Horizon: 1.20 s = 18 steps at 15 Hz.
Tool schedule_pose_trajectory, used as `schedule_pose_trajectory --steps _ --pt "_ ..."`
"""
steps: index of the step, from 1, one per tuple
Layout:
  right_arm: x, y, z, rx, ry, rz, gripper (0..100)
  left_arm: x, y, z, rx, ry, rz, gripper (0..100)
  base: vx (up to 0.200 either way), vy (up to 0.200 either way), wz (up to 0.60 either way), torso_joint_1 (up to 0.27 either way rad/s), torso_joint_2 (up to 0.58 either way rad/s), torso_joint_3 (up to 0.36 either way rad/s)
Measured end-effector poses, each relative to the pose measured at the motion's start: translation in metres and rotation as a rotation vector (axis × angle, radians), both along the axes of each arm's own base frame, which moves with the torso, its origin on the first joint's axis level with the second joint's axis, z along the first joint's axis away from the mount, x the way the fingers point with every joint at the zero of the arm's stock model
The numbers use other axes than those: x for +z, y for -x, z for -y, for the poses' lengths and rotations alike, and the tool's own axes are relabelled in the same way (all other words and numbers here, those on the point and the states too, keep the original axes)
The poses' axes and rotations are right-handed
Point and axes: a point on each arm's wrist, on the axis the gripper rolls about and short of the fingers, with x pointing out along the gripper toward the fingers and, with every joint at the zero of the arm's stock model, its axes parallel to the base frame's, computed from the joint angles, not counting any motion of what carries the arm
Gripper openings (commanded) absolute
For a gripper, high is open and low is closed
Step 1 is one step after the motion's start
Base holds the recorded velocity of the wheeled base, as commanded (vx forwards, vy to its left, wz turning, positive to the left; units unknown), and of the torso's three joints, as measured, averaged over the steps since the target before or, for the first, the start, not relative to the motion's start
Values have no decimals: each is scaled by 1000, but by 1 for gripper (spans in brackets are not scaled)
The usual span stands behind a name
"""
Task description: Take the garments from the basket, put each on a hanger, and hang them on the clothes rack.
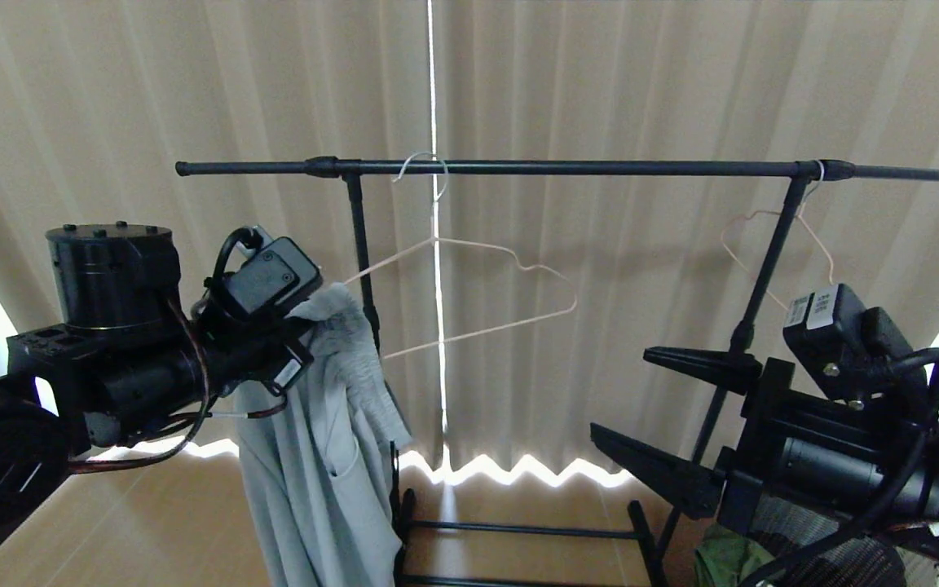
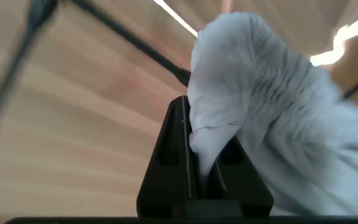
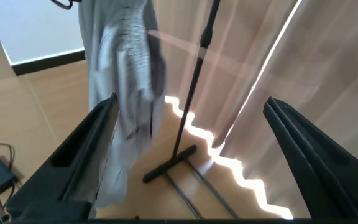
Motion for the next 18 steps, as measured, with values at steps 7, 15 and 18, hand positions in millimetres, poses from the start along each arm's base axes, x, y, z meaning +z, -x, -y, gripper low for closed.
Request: schedule_pose_trajectory --steps 7,15,18 --pt "-20 -19 -17 -3 17 -101 100 17 16 9 -175 280 -46 0 0 0 0 0 0 0" --pt "-21 -44 -37 -40 -47 -142 100 50 27 10 -424 353 159 0 0 0 0 0 0 0" --pt "-22 -55 -46 -38 -104 -103 100 57 32 10 -476 364 193 0 0 0 0 0 0 0"
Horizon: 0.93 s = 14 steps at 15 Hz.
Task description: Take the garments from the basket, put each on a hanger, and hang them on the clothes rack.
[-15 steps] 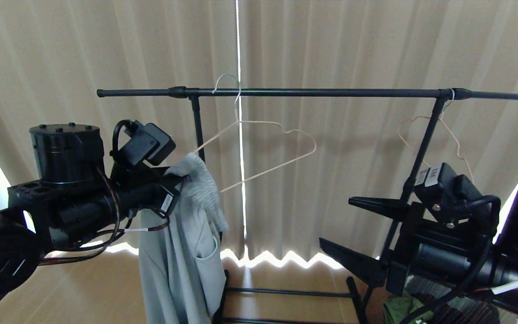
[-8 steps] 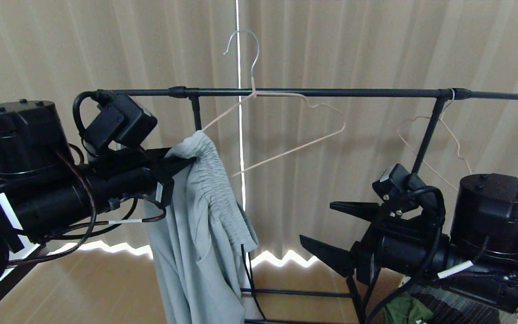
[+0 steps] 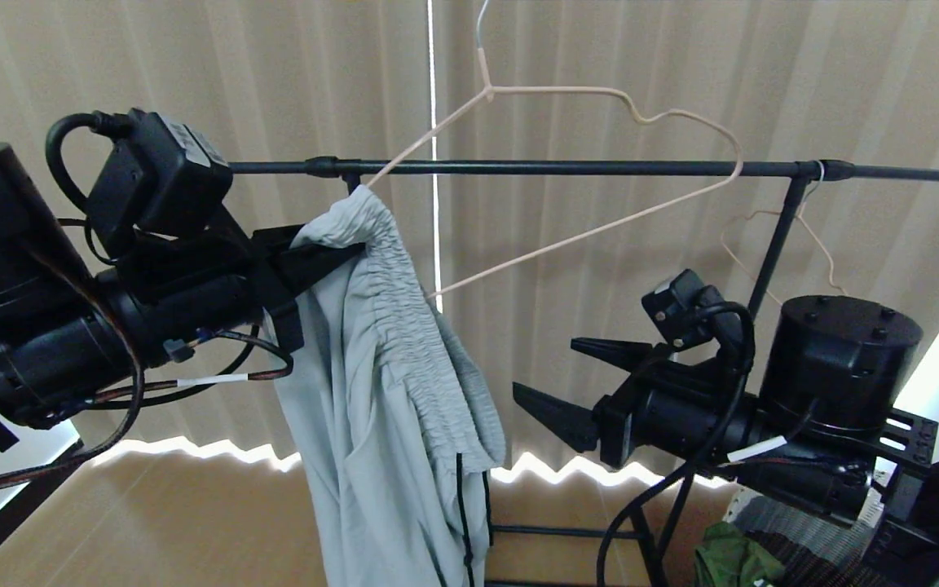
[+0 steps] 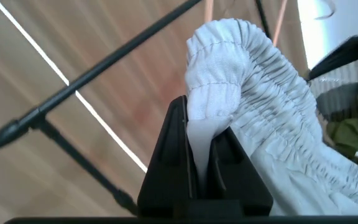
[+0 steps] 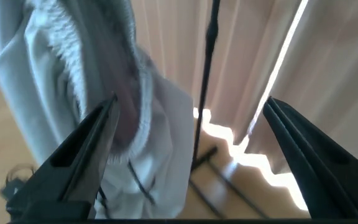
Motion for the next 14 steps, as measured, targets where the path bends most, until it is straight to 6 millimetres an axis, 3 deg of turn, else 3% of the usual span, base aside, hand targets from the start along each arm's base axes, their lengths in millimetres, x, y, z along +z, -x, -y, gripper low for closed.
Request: schedule_pose_trajectory --steps 13,14 --pt "-28 -17 -33 43 8 -61 100 25 17 7 -100 46 79 0 0 0 0 0 0 0" --pt "-29 -16 -32 42 11 -65 0 26 17 7 -98 50 81 0 0 0 0 0 0 0"
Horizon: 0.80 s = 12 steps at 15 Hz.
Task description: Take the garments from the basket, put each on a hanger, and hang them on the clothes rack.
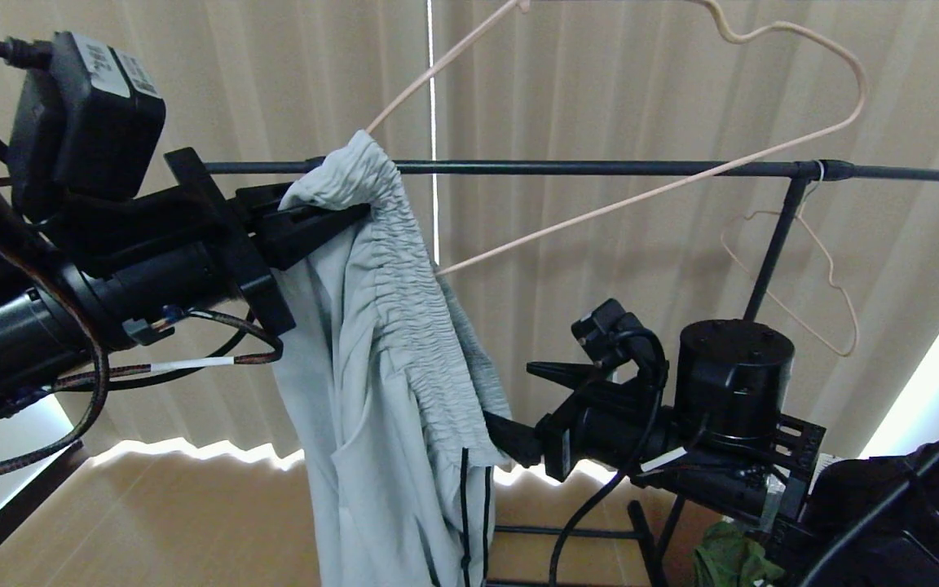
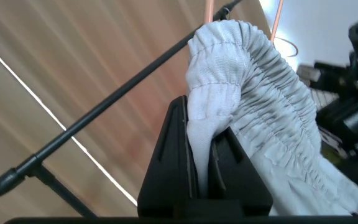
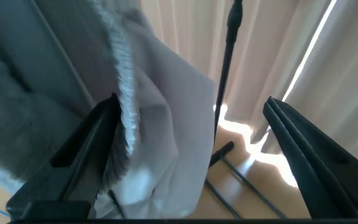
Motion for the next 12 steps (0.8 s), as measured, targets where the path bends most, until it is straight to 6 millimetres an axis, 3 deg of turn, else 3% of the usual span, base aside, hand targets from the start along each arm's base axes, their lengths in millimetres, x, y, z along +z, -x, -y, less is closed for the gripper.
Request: schedule_pose_trajectory --steps 4,12 --pt "-1 5 9 -27 -3 14 0 2 -4 -6 28 1 6 0 0 0 0 0 0 0" --pt "23 -11 73 -235 -33 76 0 -11 -3 -14 60 -24 -24 0 0 0 0 0 0 0"
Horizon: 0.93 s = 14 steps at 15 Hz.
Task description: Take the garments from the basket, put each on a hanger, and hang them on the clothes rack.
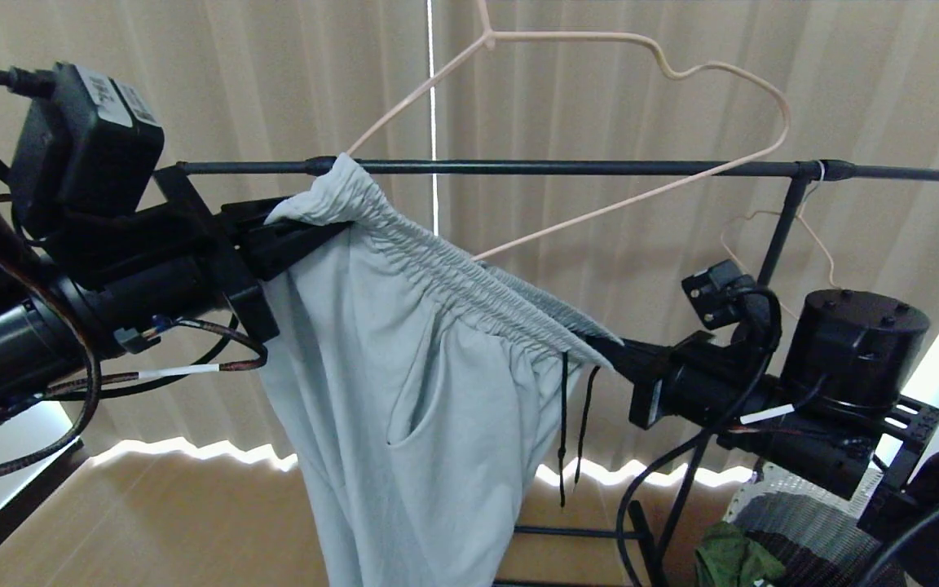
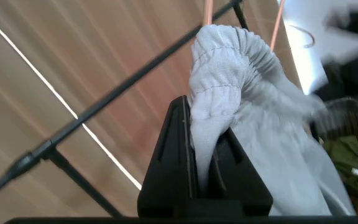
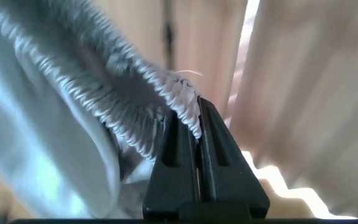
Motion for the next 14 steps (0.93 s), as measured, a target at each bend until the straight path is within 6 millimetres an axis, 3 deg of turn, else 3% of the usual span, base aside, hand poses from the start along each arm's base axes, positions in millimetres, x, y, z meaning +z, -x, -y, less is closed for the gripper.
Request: schedule_pose_trajectory --steps 6,14 --pt "31 -25 31 -132 -47 107 0 -44 5 -2 18 -162 -41 0 0 0 0 0 0 0" --pt "37 -34 49 -197 -39 140 0 -71 -9 -18 118 -321 -19 0 0 0 0 0 0 0"
